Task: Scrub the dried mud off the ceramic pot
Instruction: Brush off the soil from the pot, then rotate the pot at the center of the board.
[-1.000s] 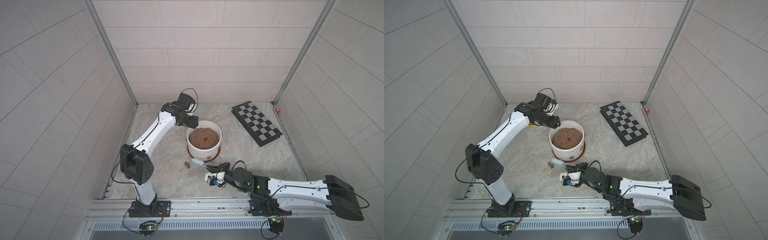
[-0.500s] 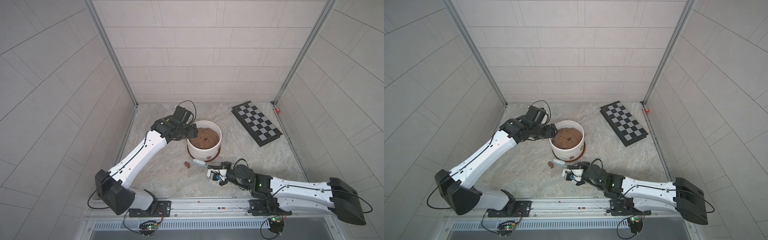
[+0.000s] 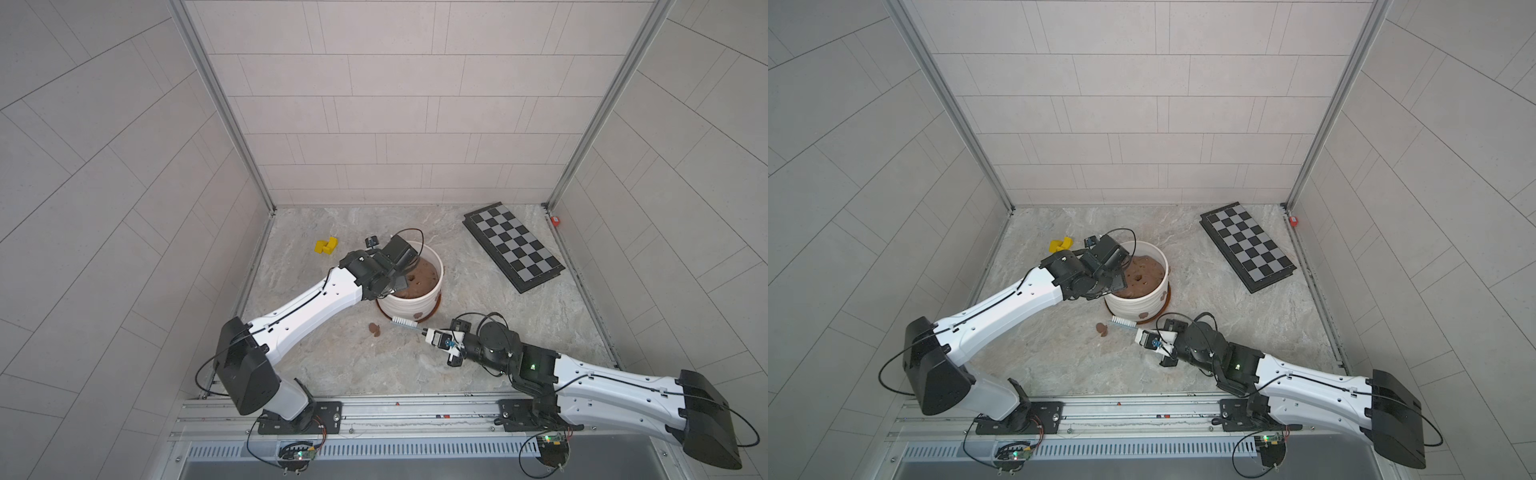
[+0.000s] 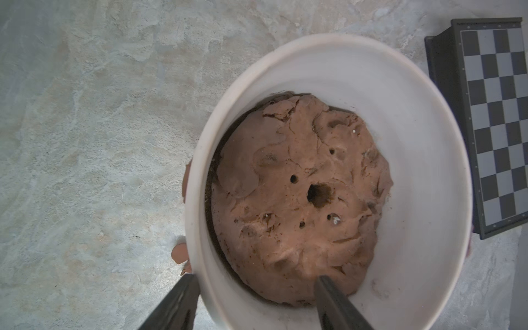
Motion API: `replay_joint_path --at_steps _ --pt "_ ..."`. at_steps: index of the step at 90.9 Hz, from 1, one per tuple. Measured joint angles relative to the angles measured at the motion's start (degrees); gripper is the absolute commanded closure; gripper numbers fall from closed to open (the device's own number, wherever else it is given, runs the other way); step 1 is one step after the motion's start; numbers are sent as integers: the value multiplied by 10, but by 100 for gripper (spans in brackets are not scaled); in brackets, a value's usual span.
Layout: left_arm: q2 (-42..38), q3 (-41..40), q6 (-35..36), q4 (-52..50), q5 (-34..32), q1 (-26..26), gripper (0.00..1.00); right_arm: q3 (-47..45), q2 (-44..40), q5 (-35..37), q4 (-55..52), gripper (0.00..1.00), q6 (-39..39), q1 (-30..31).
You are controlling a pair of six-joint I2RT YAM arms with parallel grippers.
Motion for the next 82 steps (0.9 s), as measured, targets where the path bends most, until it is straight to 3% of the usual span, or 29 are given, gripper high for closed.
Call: replay_joint_path --at_steps 21,30,62,82 --pt "4 -10 -51 -16 -16 -5 44 0 -4 -18 -6 100 24 -25" --pt "6 -17 -65 -16 -15 -6 54 0 -4 -23 -6 100 31 -32" --pt "25 -24 -89 -19 -9 -7 74 -7 -4 -42 6 100 57 -48" --pt "31 -21 -100 -17 -24 -5 81 -24 0 -71 23 100 87 -71"
